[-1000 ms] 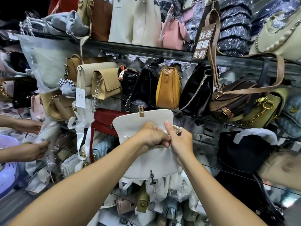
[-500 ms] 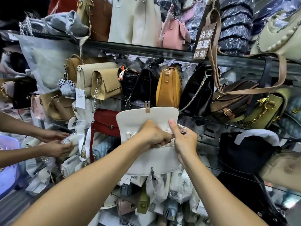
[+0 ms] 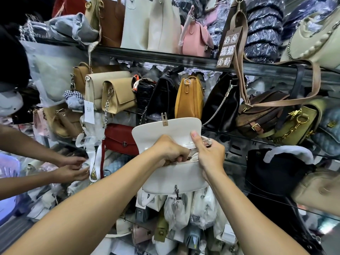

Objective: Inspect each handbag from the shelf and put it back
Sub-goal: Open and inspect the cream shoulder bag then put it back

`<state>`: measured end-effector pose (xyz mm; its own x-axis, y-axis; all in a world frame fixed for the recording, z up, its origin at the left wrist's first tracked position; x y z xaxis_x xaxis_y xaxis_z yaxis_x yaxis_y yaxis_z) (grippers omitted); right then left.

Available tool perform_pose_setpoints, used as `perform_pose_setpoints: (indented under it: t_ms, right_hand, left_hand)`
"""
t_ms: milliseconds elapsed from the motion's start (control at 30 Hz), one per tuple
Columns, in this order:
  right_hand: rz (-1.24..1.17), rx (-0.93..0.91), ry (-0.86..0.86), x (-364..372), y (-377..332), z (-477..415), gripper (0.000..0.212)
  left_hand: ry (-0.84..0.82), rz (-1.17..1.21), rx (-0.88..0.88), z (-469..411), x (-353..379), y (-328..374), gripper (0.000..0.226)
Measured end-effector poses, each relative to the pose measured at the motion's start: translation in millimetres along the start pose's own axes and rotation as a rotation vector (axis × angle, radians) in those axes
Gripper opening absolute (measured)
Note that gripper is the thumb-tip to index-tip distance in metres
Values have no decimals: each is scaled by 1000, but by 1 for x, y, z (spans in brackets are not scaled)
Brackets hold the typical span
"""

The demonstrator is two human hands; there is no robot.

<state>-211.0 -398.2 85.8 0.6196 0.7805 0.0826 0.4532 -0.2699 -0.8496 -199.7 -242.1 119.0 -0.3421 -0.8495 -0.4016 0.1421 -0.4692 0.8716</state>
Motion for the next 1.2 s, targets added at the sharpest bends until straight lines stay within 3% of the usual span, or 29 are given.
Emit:
perform_pose_setpoints:
  t_ms: [67,167,333,467,833,1067,1200]
  right_hand:
    - [38,-5,6,-1,0,0,74]
    - [100,-23,32,-3,-2,-1,58]
    - [125,-37,24,-5,-5,-1,58]
    - [199,-38,20,-7,-12,-1,59]
    - [241,-25,36,-12,-14,1,59]
    - [260,-19,34,-14,-9,4,59]
    - [257,-22,69,-22,-8,-3,57]
  left_hand:
    - [34,-44,13,-2,-1,0,33]
    - [54,-70,4,-6,-3,-2,37]
    - [18,-102,-18,-9,-9,-4,32]
    - [-10,-136,-36,-7,-14,-4,10]
    - [6,-277,-22,-12,-21,-9,38]
    - [12,-333,-2,-17,-22,-14,18]
    - [143,-387,26,-22,-36,-21,14]
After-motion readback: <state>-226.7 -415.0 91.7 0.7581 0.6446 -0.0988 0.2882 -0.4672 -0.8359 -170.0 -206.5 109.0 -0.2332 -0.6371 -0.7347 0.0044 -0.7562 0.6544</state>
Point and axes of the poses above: each hand's wrist, its own z-axis away from the middle knuckle, its own x-axis out of the palm, y = z × x, the point moved 5 cm from there along -z, towards the middle knuckle, and after that the axes turned 10 degrees about -x, right-handed, at the moved point
